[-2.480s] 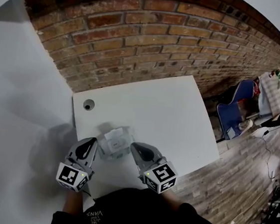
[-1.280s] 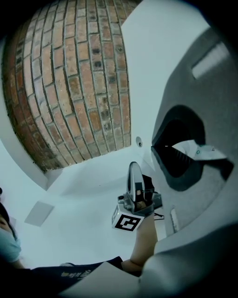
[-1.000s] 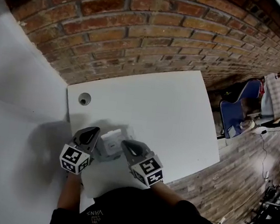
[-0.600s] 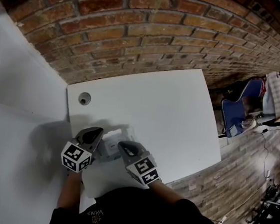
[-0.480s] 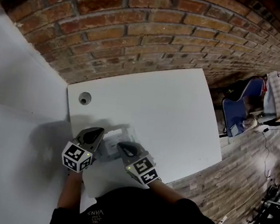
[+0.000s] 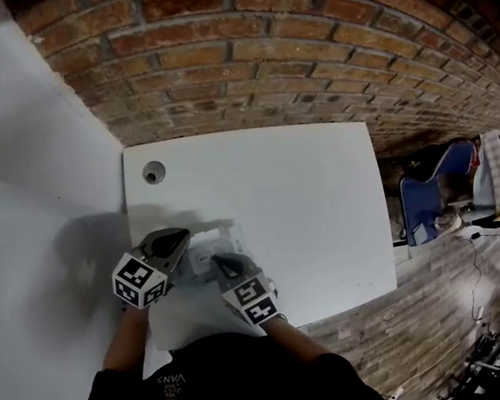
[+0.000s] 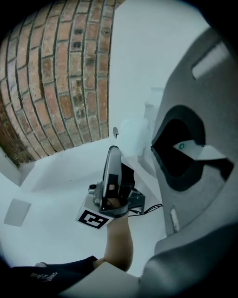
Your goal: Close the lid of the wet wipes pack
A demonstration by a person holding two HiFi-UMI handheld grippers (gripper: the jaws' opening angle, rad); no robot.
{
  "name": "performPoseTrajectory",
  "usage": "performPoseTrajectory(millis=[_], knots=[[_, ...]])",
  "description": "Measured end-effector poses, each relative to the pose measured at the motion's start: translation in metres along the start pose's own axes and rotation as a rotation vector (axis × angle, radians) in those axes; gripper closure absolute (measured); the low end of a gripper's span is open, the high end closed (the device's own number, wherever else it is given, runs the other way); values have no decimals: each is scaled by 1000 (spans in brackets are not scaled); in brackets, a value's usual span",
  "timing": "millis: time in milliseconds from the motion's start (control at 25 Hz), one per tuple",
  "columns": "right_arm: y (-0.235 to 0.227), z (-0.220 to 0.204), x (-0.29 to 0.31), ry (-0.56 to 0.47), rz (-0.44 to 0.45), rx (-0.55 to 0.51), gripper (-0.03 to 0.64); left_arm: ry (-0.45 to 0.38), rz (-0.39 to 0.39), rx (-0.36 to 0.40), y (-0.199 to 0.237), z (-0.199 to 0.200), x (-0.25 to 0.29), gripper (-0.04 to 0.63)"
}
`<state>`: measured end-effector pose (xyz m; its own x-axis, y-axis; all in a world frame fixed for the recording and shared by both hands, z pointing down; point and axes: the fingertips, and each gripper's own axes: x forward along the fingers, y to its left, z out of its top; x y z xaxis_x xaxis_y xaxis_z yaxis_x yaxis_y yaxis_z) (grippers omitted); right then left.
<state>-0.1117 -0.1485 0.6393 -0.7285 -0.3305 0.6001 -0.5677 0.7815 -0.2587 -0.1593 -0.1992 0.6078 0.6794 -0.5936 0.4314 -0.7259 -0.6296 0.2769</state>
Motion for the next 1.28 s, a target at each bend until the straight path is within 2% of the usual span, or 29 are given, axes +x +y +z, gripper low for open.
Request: performPoseTrajectory(millis=[360, 680, 1280], knots=[[-1, -1, 2, 3, -8, 2, 618, -32, -22, -28, -13, -2, -4, 594], [-3, 0, -9, -7, -32, 7, 620, -26, -50, -33, -33, -11, -9, 594], [-26, 17, -42, -98, -131, 35, 620, 55, -95, 1, -62, -36, 1, 594]])
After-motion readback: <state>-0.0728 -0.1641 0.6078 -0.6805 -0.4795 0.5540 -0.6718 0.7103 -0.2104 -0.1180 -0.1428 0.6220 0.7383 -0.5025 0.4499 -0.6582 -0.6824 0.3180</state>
